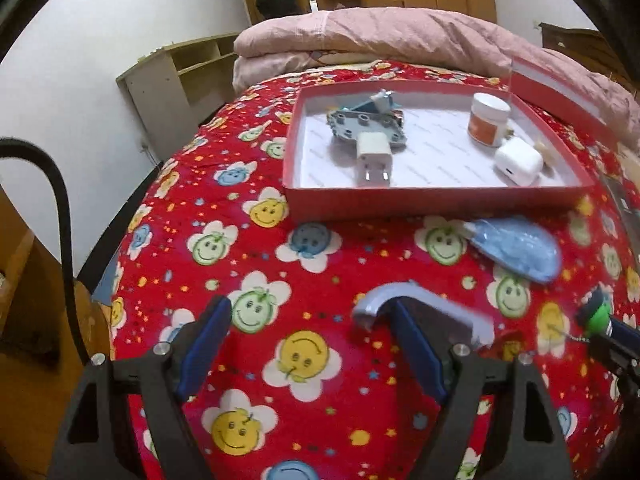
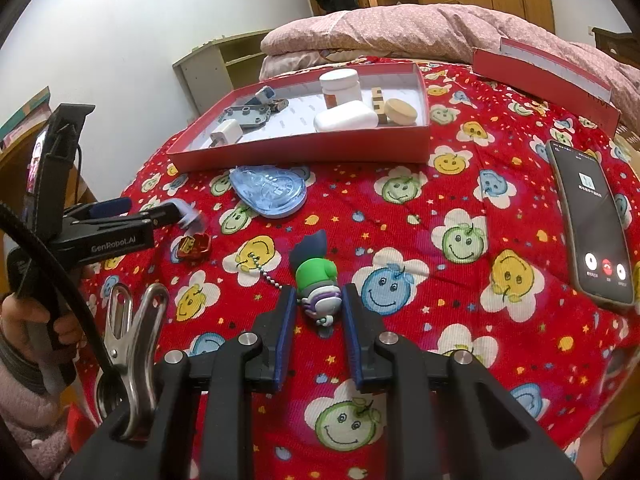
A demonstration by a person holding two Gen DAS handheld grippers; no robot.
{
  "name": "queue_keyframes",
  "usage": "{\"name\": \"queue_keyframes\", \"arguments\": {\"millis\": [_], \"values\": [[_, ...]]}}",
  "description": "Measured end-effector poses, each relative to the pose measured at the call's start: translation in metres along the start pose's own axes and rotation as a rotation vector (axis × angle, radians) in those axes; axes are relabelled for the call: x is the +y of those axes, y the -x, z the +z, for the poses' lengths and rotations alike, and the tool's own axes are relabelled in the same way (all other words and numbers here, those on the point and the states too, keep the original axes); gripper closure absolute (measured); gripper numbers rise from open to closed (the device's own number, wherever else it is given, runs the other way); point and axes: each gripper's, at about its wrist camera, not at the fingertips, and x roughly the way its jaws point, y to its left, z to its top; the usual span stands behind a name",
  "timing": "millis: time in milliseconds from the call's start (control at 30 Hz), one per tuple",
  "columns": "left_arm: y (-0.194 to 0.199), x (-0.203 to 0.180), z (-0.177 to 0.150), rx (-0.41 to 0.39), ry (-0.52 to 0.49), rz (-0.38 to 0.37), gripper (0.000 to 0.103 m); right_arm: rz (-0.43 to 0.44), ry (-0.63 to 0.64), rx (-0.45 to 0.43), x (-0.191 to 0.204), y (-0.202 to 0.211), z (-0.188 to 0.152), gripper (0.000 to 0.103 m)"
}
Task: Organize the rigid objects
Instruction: 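Close left gripper on the grey curved handle while right gripper holds the figurine keychain, then carry the grey handle with left gripper while right carries the keychain over the tray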
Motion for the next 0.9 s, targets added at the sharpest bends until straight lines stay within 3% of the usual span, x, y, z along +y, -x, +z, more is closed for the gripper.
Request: {"name": "queue_keyframes", "arguments": {"millis": [233, 433, 700, 900], "values": [[0.008, -0.009, -0.007, 0.019, -0.071, -0.207, 0.017, 0.008, -0.007, -0.004, -0.001, 0.001, 0.0, 0.079], [0.003, -0.028, -0.006, 0.012, -0.098, -0.244, 0.016, 0.007, -0.005, -0.006, -0.002, 0.001, -0.001, 0.079], [0.009, -0.019, -0.004, 0.041, 0.059, -0.339, 0.016, 0.012, -0.008, -0.007, -0.002, 0.001, -0.001, 0.079], [0.018, -0.027, 0.0, 0.028, 0.098, -0.337, 0.012, 0.024, -0.018, -0.012, -0.003, 0.001, -0.001, 0.079]]}}
